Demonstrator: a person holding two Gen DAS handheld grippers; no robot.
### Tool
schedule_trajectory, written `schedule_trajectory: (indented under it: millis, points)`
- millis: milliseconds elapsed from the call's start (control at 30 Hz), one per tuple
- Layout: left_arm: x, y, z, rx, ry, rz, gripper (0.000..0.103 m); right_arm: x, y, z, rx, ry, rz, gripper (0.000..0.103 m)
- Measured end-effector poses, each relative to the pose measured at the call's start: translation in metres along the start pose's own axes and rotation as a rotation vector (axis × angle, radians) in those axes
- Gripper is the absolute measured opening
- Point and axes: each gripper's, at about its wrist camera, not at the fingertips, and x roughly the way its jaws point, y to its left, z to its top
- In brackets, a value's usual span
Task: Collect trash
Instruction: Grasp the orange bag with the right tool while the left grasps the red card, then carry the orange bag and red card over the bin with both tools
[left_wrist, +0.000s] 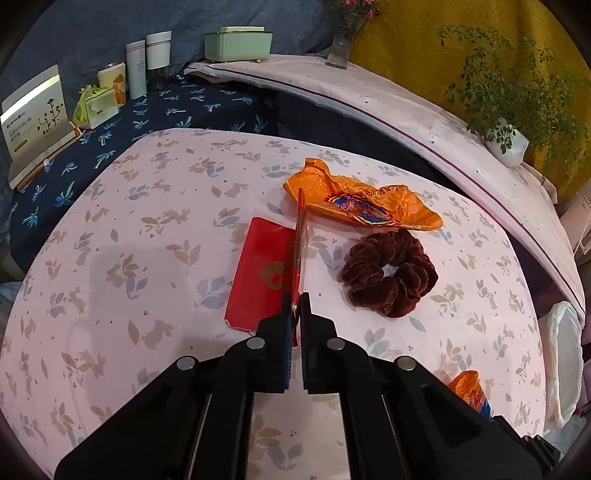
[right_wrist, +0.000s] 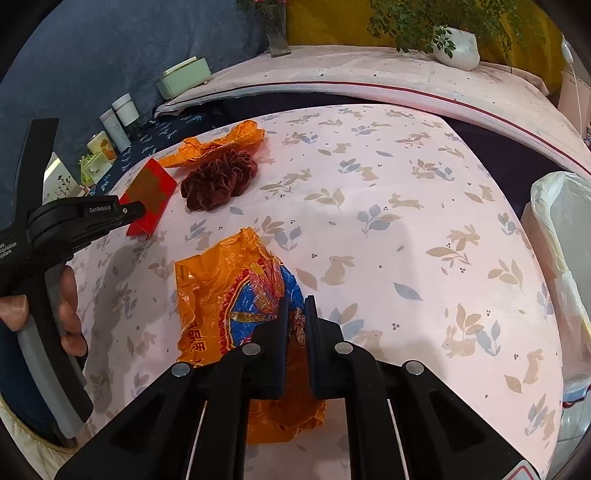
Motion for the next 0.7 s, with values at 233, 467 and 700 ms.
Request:
schedule_trajectory:
  millis: [233,467,700]
  points:
    - [-0.037,-0.013,-0.021,-0.006,-0.015,-0.035,0.002,-0.030,-0.012,0.002,0.037,-0.059,0.010,0.007]
    - [-0.067,-0.047,-0.045,0.029,-0.017,-0.091,0.002,-0.066,-0.028,0.006,0.068,-0.129,0.010,0.006]
    - [-0.087,-0.088,-0.060,0.079,-0.015,-0.151,0.002,-0.103,-0.052,0.010,0.104,-0.202,-0.002,0.006]
